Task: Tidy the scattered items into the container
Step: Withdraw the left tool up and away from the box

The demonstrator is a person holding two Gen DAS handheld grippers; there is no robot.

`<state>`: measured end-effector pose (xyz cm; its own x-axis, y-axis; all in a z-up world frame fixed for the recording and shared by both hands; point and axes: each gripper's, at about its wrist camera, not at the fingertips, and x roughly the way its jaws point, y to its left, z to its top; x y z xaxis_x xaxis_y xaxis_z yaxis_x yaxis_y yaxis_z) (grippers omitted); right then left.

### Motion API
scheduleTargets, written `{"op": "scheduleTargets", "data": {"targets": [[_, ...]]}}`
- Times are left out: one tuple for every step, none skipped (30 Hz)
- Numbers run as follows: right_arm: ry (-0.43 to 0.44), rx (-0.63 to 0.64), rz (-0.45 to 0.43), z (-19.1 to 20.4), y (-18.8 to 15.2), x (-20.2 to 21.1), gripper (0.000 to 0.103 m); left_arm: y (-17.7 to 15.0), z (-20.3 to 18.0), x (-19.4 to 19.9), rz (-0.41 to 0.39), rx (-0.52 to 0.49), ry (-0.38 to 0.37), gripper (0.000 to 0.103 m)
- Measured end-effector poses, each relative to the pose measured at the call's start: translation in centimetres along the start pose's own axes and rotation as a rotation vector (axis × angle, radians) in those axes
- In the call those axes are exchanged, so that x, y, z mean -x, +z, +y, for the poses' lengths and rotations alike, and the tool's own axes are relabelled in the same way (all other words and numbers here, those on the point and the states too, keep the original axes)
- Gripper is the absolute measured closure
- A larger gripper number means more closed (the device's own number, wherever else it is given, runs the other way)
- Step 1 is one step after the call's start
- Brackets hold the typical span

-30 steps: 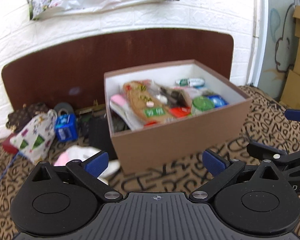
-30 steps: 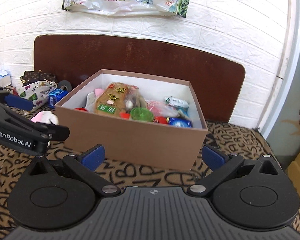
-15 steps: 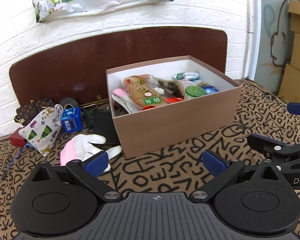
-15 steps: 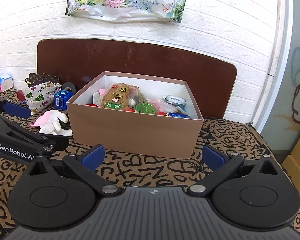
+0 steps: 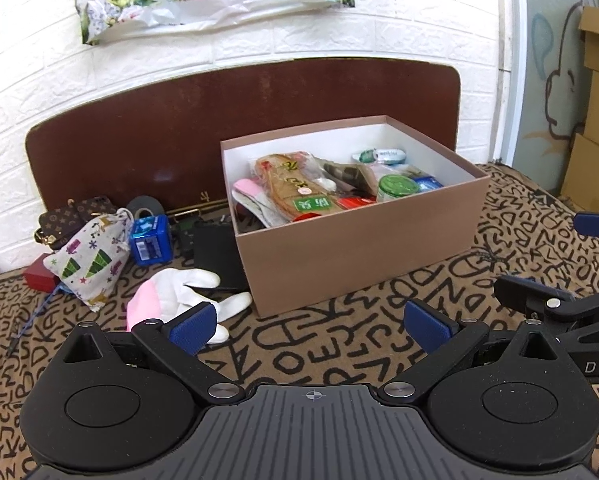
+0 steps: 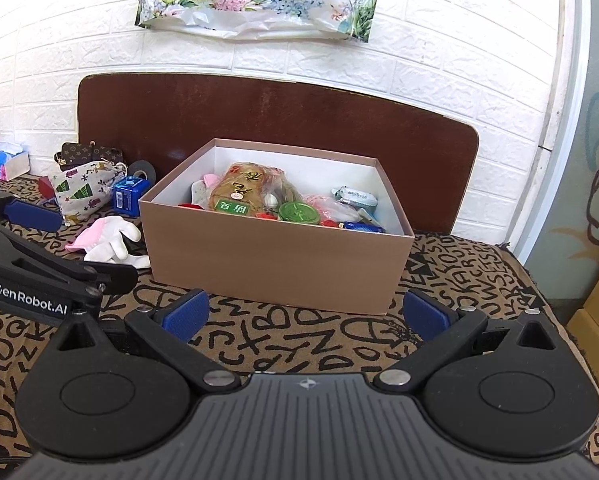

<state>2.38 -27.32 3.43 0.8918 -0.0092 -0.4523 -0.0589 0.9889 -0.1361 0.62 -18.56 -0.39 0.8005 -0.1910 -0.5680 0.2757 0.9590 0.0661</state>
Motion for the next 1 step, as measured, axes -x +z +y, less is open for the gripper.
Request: {"op": "scheduleTargets", "data": {"targets": [[0.001,0.001,0.001,0.02,0.04,-0.08,0.001,0.04,0.07,-0.04,0.0,-0.001,0.0,0.0]]}}
